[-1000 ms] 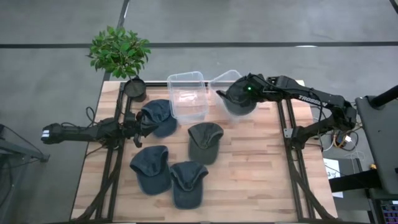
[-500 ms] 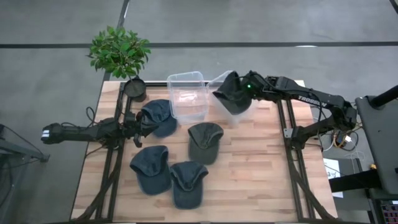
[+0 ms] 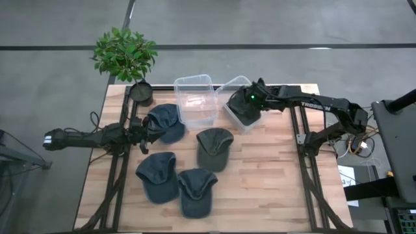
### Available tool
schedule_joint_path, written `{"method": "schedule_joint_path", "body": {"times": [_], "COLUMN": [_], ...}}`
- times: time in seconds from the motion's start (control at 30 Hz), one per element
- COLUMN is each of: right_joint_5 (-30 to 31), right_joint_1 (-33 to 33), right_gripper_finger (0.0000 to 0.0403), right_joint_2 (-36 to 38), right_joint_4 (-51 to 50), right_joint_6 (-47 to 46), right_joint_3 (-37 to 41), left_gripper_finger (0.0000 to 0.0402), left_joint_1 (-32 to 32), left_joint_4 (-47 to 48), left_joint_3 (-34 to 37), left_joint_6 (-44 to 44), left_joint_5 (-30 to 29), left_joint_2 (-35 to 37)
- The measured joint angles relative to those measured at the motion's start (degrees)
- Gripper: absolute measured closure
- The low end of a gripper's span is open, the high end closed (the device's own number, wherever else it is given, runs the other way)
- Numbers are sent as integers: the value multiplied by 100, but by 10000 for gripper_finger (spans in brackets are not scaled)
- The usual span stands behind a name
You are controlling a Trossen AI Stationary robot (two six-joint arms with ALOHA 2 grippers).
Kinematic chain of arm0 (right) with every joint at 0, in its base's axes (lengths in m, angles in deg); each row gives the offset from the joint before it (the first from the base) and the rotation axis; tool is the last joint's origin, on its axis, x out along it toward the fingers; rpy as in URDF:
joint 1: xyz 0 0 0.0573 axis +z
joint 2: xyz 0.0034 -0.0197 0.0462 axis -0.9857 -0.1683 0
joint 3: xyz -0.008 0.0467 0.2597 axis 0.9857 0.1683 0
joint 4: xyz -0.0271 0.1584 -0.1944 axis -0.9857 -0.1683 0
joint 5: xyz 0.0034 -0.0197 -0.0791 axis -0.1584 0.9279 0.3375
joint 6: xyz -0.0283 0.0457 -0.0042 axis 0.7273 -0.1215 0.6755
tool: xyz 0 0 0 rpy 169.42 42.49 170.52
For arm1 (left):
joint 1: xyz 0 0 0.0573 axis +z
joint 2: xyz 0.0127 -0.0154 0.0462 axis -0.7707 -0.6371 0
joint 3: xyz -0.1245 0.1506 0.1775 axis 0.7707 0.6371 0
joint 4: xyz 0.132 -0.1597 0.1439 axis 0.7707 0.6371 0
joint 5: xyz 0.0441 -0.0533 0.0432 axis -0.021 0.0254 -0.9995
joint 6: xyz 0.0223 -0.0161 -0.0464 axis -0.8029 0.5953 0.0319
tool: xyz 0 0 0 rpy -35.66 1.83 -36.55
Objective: Pick & Place hat
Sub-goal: Put the right green cap into the right transparent bin, then put the green cap into the right transparent bin
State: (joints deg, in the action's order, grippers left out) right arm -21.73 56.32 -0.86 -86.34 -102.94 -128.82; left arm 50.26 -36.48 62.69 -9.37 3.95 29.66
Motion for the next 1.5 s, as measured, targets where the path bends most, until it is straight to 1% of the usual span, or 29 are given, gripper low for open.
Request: {"method": "schedule_joint_path", "body": {"times": [0.1,0.2,0.3,0.43,0.63,0.8,0.93,1.07,1.17,1.5], "right_joint_5": [2,24,163,73,-547,-729,-750,-743,-753,-817], "right_joint_1": [9,9,14,108,632,1350,2044,2728,3095,3627], "right_gripper_finger": [248,209,185,170,166,173,178,179,179,179], "right_joint_2": [-78,-67,2,121,199,124,-67,-469,-868,-1998], "right_joint_4": [-216,-353,-526,-586,-565,-528,-513,-475,-474,-534], "right_joint_6": [308,523,558,332,-175,-835,-1572,-2289,-2665,-3424], "right_joint_3": [-147,-443,-822,-1294,-1698,-1814,-1796,-1779,-1772,-1772], "left_gripper_finger": [401,401,401,401,401,401,401,401,401,401], "left_joint_1": [0,0,2,4,4,4,4,4,4,4], "left_joint_4": [0,2,2,44,221,308,308,302,244,175], "left_joint_3": [-1,-1,1,0,0,1,1,1,1,1], "left_joint_6": [2,-7,-9,-11,-141,-125,-127,-129,-127,-123], "left_joint_5": [0,0,0,-4,-6,-7,-7,-17,-21,-22], "left_joint_2": [0,0,0,-1,-2,-2,-2,0,0,0]}}
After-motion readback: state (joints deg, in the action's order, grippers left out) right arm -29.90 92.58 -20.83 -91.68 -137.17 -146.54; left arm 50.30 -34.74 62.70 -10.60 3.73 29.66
